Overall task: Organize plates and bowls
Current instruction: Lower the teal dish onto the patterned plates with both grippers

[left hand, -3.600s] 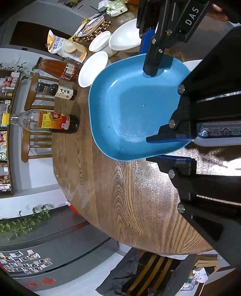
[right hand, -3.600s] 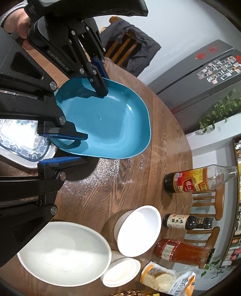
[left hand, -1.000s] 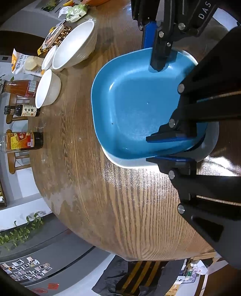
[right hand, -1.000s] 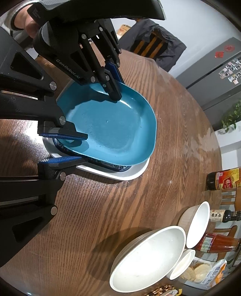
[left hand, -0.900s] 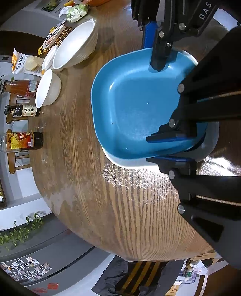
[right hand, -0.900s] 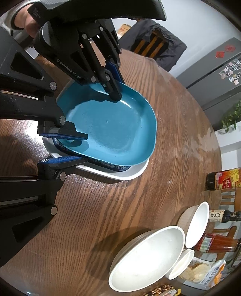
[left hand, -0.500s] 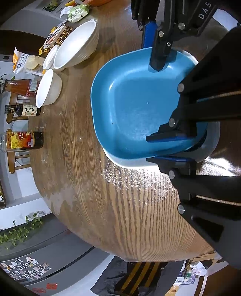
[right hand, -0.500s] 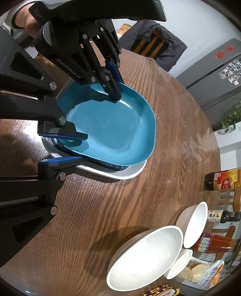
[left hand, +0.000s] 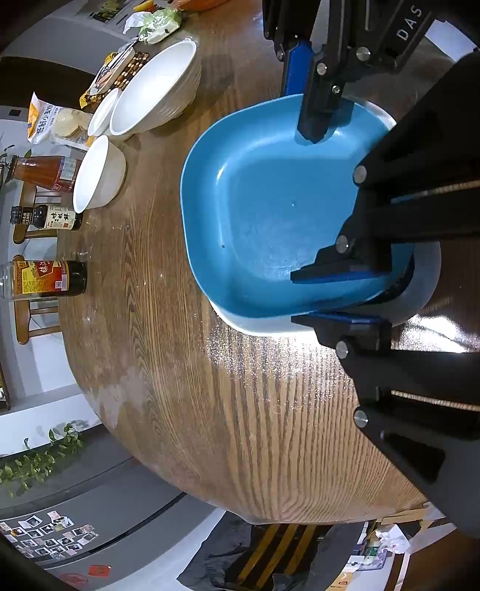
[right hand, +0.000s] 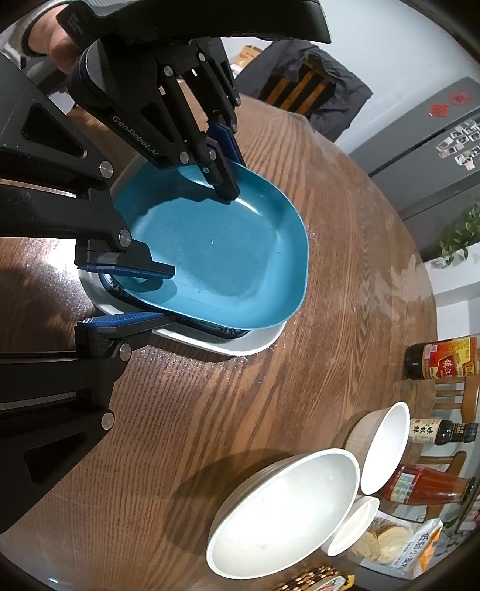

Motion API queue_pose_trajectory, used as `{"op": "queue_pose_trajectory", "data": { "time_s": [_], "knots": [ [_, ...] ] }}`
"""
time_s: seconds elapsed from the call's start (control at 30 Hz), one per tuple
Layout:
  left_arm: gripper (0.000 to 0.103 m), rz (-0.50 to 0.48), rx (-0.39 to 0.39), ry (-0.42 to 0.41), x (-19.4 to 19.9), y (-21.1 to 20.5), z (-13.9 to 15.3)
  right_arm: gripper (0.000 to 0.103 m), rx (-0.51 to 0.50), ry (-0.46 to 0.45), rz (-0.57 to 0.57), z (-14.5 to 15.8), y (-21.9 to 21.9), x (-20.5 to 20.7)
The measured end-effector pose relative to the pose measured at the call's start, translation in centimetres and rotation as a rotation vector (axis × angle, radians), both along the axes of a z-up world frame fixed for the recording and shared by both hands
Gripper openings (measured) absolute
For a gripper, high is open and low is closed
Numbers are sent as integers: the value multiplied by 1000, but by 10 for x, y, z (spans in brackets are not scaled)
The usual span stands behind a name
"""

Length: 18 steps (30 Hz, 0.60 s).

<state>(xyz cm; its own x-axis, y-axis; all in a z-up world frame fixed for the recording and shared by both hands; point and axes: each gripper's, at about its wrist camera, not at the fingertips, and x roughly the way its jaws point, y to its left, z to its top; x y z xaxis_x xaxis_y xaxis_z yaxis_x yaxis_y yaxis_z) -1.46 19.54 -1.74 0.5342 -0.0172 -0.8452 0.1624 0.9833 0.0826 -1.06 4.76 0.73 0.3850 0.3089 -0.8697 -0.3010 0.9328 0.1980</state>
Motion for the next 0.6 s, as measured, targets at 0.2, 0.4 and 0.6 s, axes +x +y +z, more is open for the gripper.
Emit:
{"op": "queue_pose_trajectory", "data": {
  "time_s": [0.2,0.4,0.6],
  "knots": [
    [14,1,0,0,1,0,1,19,0,0,-1,0,0,0],
    [14,4,-7,1,1,1,1,19,-2,-1,-2,0,0,0],
    [16,5,-9,2,1,1,2,19,-4,-10,-8,3,-2,1]
  ]
}}
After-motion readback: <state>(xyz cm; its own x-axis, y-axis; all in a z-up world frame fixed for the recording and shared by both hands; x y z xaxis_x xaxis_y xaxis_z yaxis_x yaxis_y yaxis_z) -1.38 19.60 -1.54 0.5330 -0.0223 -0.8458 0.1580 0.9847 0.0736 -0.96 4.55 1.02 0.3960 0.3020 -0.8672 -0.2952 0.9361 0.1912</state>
